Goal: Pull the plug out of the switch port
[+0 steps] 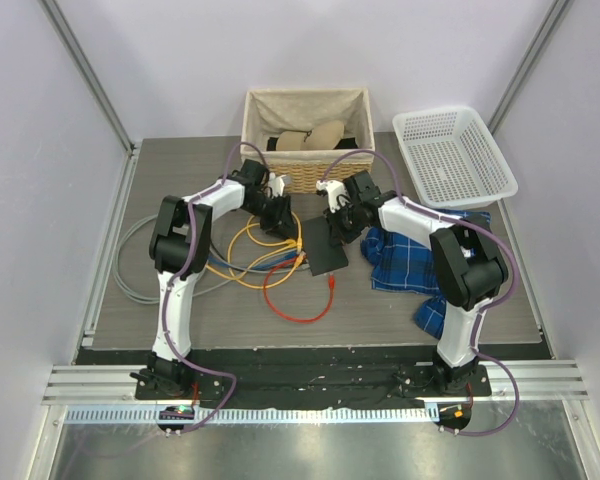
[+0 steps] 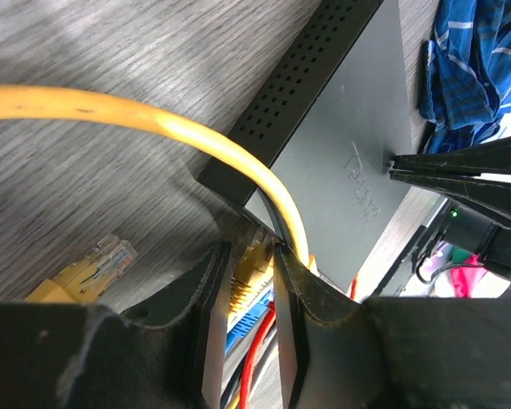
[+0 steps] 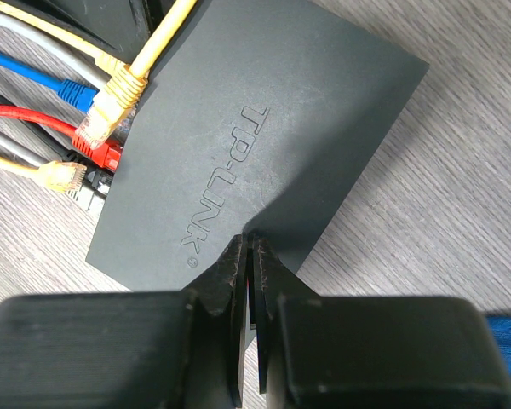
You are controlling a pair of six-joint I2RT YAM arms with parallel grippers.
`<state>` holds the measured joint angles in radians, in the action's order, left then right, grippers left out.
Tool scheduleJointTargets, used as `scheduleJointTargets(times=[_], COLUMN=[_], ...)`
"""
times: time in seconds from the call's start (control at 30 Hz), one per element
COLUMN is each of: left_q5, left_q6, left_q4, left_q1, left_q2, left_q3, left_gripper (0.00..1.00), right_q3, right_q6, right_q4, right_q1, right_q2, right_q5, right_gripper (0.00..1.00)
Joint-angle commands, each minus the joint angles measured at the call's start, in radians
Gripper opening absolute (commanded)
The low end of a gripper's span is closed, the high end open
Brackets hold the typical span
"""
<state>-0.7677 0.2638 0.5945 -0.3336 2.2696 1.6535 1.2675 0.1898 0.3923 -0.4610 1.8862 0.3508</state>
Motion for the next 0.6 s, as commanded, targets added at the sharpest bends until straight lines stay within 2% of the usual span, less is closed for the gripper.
scheduleJointTargets(times=[0.0, 0.07, 0.1, 0.27, 0.43, 0.57], left_q5=[0.126, 0.166, 0.186, 0.286, 0.335, 0.335], left_q6=[0.032, 0.028, 0.023, -0.017, -0.095, -0.101], left_q4=[-0.001, 0.008, 0.022, 0.057, 0.103, 0.128], left_q1=[-0.01, -0.015, -0.018, -0.033, -0.035, -0.031], left_q2=[0.082, 0.079, 0.079, 0.071, 0.062, 0.085], left_q3=[-0.028, -0.026, -0.024, -0.018, 0.015, 0.071], left_gripper=[0.24, 0.15, 0.0, 0.0, 0.0, 0.0], right_q3=[-0.007, -0.003, -0.003, -0.002, -0.003, -0.008], right_q6=[0.027, 0.026, 0.028, 0.03, 0.034, 0.036], right_q4=[0.094, 0.094, 0.095, 0.095, 0.1, 0.1], right_q1=[-0.01, -0.013, -0.013, -0.018, -0.018, -0.016], right_q2=[0.062, 0.063, 0.065, 0.068, 0.07, 0.076], right_q5=[-0.061, -0.061, -0.061, -0.059, -0.061, -0.053], right_gripper=[0.1, 0.1, 0.1, 0.1, 0.1, 0.1])
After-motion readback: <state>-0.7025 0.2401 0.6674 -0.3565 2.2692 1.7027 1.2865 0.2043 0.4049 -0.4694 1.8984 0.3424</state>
